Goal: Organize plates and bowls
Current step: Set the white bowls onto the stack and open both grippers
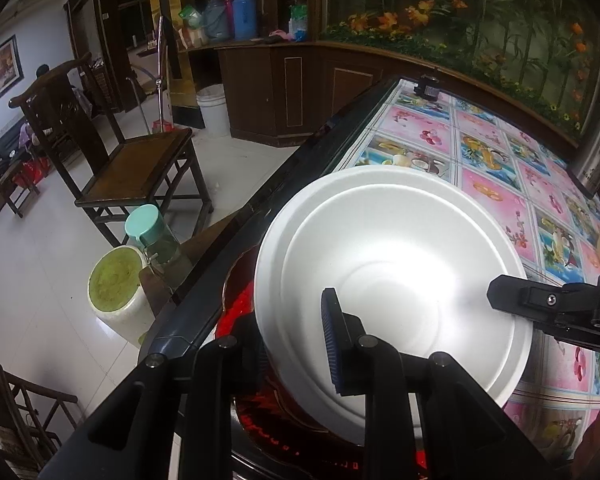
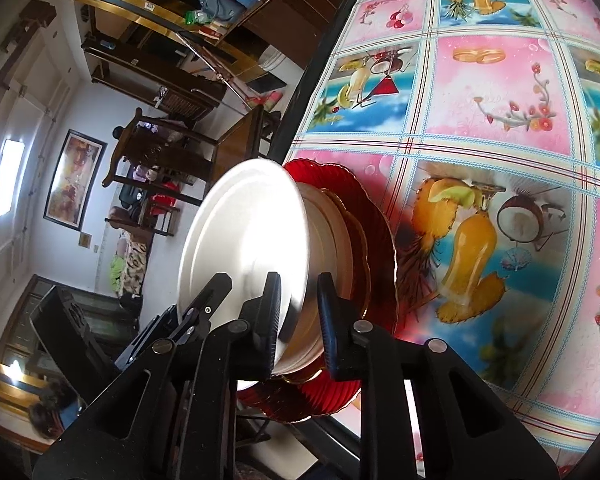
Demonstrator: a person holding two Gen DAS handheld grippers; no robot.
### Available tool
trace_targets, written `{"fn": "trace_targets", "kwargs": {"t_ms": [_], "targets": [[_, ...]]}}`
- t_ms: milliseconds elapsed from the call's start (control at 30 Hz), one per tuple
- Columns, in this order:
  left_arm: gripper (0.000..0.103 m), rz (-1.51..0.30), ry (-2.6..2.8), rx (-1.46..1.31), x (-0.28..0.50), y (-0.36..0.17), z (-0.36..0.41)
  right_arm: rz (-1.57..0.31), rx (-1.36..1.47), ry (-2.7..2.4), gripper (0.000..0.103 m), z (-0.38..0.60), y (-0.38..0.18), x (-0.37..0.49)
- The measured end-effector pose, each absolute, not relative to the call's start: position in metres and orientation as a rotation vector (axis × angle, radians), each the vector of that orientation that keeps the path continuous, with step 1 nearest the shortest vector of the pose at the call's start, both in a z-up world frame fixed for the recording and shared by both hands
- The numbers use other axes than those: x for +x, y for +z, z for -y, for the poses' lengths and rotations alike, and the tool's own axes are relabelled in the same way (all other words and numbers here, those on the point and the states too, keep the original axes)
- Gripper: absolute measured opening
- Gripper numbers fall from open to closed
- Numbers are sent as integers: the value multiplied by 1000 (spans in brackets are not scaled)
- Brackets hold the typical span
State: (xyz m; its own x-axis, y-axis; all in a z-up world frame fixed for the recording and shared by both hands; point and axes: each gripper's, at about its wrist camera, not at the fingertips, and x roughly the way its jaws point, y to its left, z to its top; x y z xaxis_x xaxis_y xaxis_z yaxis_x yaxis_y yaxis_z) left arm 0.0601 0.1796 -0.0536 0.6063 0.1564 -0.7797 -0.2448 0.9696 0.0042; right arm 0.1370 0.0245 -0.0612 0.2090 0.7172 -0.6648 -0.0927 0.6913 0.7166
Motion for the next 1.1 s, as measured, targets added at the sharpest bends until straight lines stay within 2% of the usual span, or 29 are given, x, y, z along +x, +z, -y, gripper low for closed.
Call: {"fn": "trace_targets", "kwargs": {"t_ms": [267,400,467,900,1100], "targets": [[25,-857,279,-40,57,-47,-180,-1244,616,612,20,-21,-62,138],[52,-821,334,-4,53,-41,-186,-1220,633,626,20,-14,-58,139],[59,-802,353,5,50,-37,-190,-1197,645,634,20,-9,-55,138],[60,-749,370,55,47,-24,-178,-1122,723,600,20,39,-50,138],[61,-636,397,87,37,-1,-168,-1098,743,582,20,59,-51,138]]}}
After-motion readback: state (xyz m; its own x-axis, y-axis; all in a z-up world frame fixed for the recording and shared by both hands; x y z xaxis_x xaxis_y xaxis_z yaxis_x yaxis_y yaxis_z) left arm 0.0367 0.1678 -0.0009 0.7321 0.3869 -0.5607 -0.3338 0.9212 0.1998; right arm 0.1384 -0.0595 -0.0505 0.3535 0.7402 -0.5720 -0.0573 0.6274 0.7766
